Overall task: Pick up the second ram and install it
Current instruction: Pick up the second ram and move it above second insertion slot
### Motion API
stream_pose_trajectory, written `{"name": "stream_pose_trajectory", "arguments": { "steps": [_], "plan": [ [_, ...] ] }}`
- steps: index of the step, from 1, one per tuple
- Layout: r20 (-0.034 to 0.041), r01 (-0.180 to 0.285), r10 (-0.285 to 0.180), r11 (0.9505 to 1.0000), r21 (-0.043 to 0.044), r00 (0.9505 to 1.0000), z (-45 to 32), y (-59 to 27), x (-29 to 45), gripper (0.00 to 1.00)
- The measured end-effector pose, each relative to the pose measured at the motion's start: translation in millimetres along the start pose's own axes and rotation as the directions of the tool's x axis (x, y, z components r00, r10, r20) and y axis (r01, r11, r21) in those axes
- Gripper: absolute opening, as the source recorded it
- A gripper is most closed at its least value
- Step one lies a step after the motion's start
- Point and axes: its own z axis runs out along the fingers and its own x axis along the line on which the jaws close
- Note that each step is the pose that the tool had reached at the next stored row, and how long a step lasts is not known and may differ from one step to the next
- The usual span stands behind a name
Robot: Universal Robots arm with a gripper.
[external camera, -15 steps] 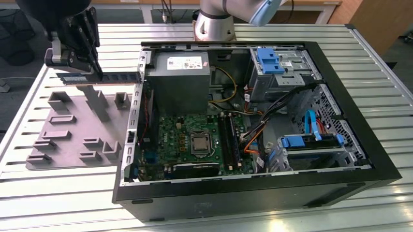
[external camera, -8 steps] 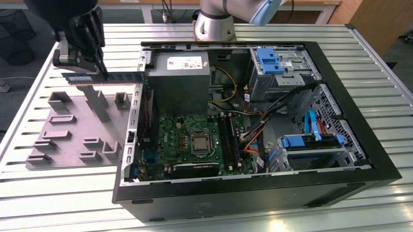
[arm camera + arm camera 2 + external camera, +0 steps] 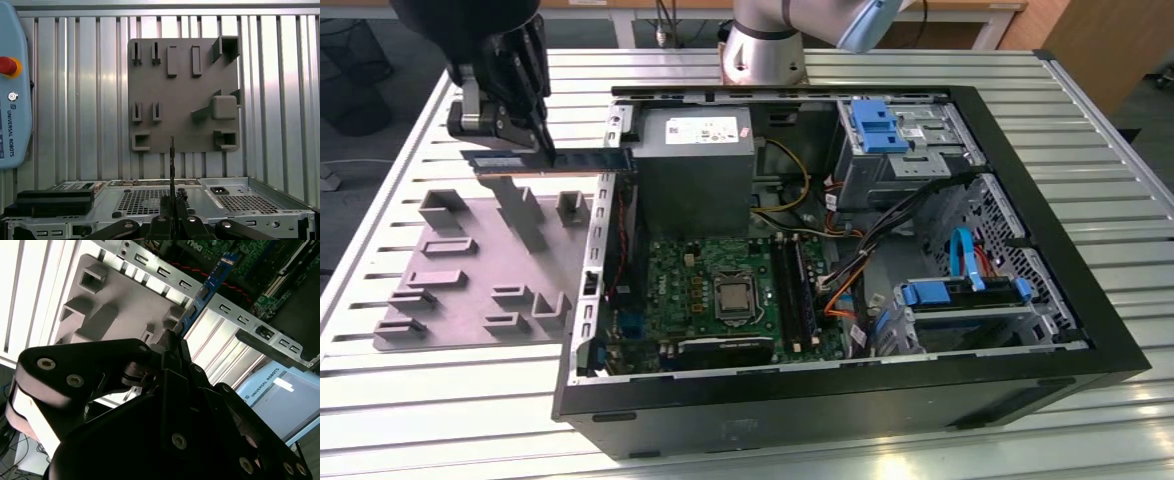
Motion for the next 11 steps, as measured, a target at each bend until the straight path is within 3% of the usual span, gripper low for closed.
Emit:
{"name": "stream_pose_trajectory", "arguments": {
  "steps": [11],
  "plan": [
    [0.0001, 0.0, 0.0, 1.0, 0.0001, 1.0, -0.2, -8.9, -0.3, 0.14]
  ]
}}
